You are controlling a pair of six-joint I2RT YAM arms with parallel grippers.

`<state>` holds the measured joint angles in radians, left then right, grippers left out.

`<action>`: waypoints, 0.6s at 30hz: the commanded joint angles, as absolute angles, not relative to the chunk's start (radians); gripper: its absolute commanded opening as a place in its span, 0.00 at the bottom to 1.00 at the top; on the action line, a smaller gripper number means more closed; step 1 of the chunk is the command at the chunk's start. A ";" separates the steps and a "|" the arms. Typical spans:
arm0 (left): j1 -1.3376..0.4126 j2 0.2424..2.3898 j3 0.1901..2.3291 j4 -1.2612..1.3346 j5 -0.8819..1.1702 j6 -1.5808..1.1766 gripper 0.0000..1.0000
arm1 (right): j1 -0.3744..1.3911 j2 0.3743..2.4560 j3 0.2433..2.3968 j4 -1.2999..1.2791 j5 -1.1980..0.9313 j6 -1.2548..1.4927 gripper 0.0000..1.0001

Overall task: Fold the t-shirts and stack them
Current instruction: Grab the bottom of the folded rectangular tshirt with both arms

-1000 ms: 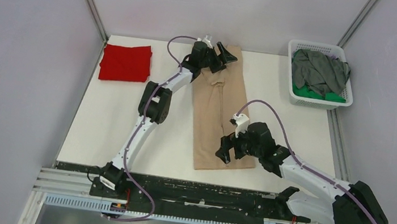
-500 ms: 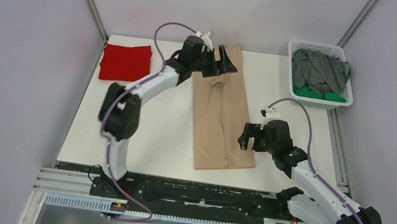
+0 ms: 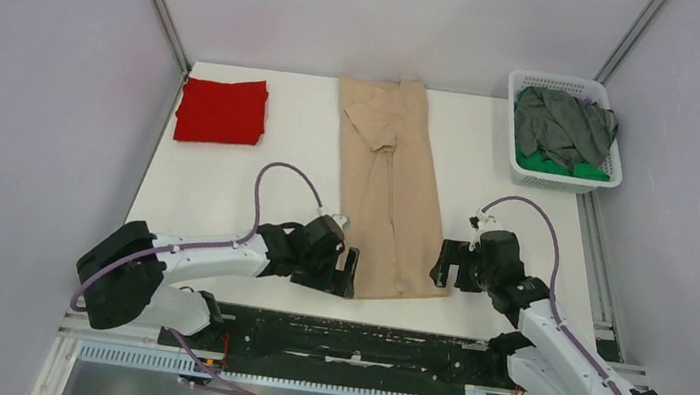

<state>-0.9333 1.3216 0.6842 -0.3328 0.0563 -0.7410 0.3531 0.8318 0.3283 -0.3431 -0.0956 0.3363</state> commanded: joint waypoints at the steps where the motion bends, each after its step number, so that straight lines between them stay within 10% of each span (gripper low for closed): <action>1: -1.027 1.316 0.690 -0.360 0.010 -0.835 0.96 | 0.349 0.821 0.320 -0.350 -0.138 0.319 0.96; 18: -1.055 1.505 0.727 -0.355 -0.034 -0.889 0.32 | 0.348 0.821 0.304 -0.352 -0.165 0.333 0.71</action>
